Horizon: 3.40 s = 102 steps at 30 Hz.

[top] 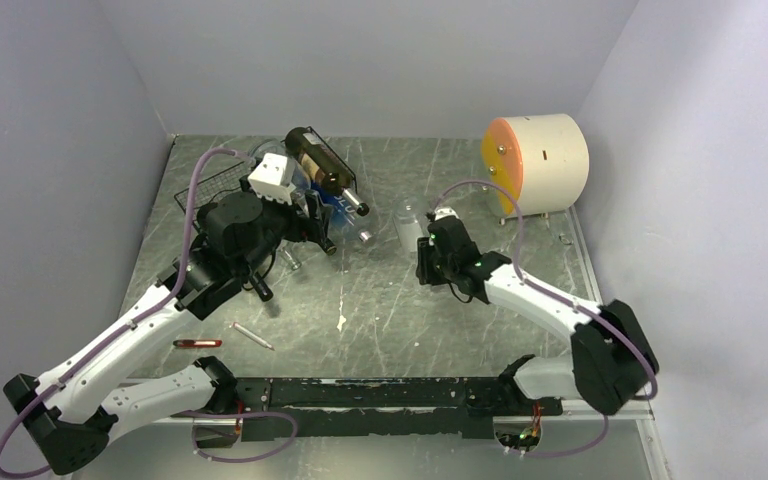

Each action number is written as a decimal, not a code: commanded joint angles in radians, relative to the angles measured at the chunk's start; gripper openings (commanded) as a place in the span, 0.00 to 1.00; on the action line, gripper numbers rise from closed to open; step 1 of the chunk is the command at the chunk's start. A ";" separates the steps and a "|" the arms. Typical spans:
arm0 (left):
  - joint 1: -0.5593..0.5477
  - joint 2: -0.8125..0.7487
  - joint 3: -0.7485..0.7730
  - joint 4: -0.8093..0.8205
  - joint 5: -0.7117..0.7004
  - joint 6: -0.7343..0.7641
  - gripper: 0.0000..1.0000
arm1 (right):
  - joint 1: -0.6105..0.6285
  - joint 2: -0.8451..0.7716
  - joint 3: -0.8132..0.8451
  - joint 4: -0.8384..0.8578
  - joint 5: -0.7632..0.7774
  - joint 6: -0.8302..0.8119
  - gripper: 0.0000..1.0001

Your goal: Put the wine bottle on the wine rack

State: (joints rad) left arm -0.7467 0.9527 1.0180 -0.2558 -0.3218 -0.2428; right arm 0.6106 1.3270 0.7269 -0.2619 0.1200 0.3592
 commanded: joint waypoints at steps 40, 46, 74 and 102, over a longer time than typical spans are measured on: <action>-0.001 -0.353 0.106 0.045 -0.182 0.140 0.96 | 0.362 0.683 1.226 0.105 -0.127 -0.002 0.00; 0.001 -0.360 0.110 0.030 -0.192 0.142 0.96 | 0.388 0.875 1.443 0.010 -0.080 0.004 0.00; -0.002 -0.323 0.112 0.000 -0.183 0.125 0.96 | 0.389 0.972 1.523 -0.082 0.010 0.014 0.67; -0.001 -0.294 0.059 0.013 -0.127 0.086 0.96 | 0.143 0.020 0.700 -0.126 0.487 -0.076 0.76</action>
State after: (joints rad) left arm -0.7467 0.6346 1.0870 -0.2573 -0.4816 -0.1436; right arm 0.8486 1.4803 1.4990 -0.2993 0.4187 0.3244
